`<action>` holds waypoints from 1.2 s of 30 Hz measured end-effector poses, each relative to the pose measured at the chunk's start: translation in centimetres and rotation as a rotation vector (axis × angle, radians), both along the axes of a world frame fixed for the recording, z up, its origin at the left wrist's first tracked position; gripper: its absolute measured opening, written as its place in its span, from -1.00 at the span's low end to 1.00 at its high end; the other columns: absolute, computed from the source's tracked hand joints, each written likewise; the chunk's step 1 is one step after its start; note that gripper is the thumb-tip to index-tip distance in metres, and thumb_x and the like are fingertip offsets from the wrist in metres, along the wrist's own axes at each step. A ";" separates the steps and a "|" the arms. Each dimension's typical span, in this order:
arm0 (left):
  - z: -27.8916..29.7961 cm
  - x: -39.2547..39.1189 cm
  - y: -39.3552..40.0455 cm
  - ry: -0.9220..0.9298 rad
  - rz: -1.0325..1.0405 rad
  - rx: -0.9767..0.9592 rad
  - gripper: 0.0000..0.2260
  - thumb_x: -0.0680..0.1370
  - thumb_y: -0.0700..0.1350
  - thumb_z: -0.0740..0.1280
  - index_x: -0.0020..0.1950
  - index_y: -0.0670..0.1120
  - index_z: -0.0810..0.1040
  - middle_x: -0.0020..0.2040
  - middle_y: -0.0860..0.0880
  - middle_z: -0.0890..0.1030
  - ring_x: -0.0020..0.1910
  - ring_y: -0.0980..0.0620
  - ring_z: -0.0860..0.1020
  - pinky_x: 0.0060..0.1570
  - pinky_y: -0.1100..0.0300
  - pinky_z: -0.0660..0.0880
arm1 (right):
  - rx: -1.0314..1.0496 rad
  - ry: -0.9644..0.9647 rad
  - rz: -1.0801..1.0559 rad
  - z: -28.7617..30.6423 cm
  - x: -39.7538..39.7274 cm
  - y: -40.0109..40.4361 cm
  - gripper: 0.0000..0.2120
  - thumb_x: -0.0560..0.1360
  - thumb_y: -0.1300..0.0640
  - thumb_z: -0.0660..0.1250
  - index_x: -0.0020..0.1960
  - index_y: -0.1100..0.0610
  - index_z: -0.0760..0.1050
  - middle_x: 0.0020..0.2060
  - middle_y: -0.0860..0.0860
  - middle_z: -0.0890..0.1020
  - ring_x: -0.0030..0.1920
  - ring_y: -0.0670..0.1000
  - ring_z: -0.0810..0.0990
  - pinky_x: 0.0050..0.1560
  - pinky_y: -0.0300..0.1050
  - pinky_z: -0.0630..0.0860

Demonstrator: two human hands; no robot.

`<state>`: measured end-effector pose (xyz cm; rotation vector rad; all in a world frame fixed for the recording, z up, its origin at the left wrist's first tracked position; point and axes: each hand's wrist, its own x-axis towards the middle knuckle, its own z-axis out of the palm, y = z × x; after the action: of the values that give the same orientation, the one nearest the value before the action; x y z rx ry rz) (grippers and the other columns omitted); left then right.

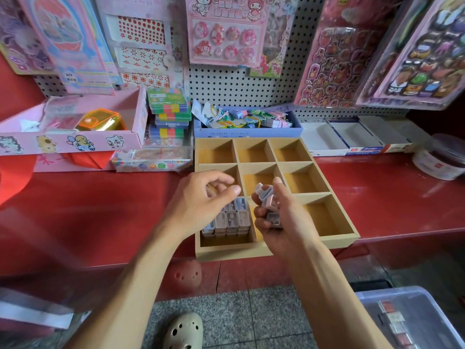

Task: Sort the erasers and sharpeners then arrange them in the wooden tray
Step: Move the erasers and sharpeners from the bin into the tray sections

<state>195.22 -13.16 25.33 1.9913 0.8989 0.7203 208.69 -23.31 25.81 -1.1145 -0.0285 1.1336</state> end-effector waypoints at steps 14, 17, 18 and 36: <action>0.6 3.9 3.9 -0.112 -0.143 -0.060 -0.82 0.55 -0.22 0.38 0.12 -0.04 0.65 -0.07 0.12 0.69 -0.08 0.20 0.62 -0.03 0.38 0.48 | 0.124 -0.114 0.224 0.2 2.6 5.0 -0.83 0.60 0.13 0.31 -0.14 0.18 0.52 -0.27 0.14 0.45 -0.44 -0.05 0.34 -0.55 -0.30 0.19; 0.2 3.7 4.6 -0.091 -0.120 -0.094 -0.79 0.58 -0.21 0.34 0.14 0.03 0.63 -0.02 0.12 0.68 -0.07 0.15 0.63 -0.17 0.28 0.52 | 0.096 -0.114 0.218 0.2 2.9 5.1 -0.83 0.60 0.13 0.31 -0.12 0.19 0.53 -0.22 0.18 0.48 -0.43 -0.05 0.36 -0.52 -0.29 0.20; 0.1 3.6 4.9 -0.090 -0.104 -0.118 -0.78 0.59 -0.22 0.32 0.14 0.06 0.62 -0.02 0.11 0.68 -0.10 0.12 0.63 -0.25 0.27 0.50 | 0.075 -0.116 0.203 0.3 3.1 5.0 -0.84 0.60 0.12 0.31 -0.11 0.19 0.52 -0.22 0.18 0.53 -0.44 -0.06 0.37 -0.52 -0.29 0.21; 0.9 6.4 10.7 0.811 -0.539 0.067 -0.71 0.60 -0.12 0.32 0.33 0.01 0.55 -0.15 0.11 0.55 -0.25 0.22 0.45 -0.24 0.39 0.34 | 0.010 -0.191 0.105 -1.0 7.4 3.5 -0.81 0.60 0.10 0.33 -0.14 0.18 0.56 -0.20 0.16 0.57 -0.45 -0.07 0.42 -0.54 -0.26 0.28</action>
<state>201.60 -2.44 26.19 2.4650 0.7015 -0.4029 216.11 -19.86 24.81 -1.2210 -0.2437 1.1149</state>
